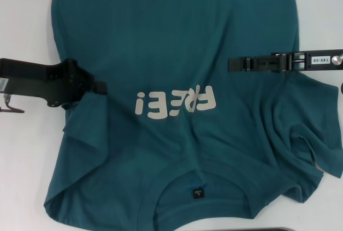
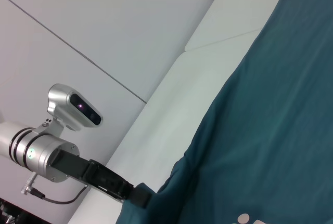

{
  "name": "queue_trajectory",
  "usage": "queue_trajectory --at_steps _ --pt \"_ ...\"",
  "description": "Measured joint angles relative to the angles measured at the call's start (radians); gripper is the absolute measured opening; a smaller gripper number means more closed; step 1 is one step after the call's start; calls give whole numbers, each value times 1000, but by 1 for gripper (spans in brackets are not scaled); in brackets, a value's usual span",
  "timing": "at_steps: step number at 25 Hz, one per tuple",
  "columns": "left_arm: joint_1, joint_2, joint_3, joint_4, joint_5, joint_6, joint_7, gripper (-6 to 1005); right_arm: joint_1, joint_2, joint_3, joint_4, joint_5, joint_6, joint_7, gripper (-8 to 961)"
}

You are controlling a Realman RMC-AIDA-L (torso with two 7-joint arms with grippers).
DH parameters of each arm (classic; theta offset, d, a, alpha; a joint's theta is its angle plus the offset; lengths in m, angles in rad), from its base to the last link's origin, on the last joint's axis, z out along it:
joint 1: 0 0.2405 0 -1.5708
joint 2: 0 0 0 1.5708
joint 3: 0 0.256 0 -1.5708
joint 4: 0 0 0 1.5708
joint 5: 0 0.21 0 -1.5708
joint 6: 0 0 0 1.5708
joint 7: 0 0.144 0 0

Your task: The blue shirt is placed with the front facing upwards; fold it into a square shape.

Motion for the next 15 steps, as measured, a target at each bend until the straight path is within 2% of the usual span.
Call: queue_trajectory --at_steps 5,13,15 --pt "-10 9 0 26 0 -22 12 36 0 0 -3 0 -1 2 1 941" --pt "-13 11 8 27 -58 -19 17 160 0 0 -4 0 -2 5 3 941" --pt "-11 14 45 27 -58 -19 7 245 0 0 -4 -1 -2 5 3 942"
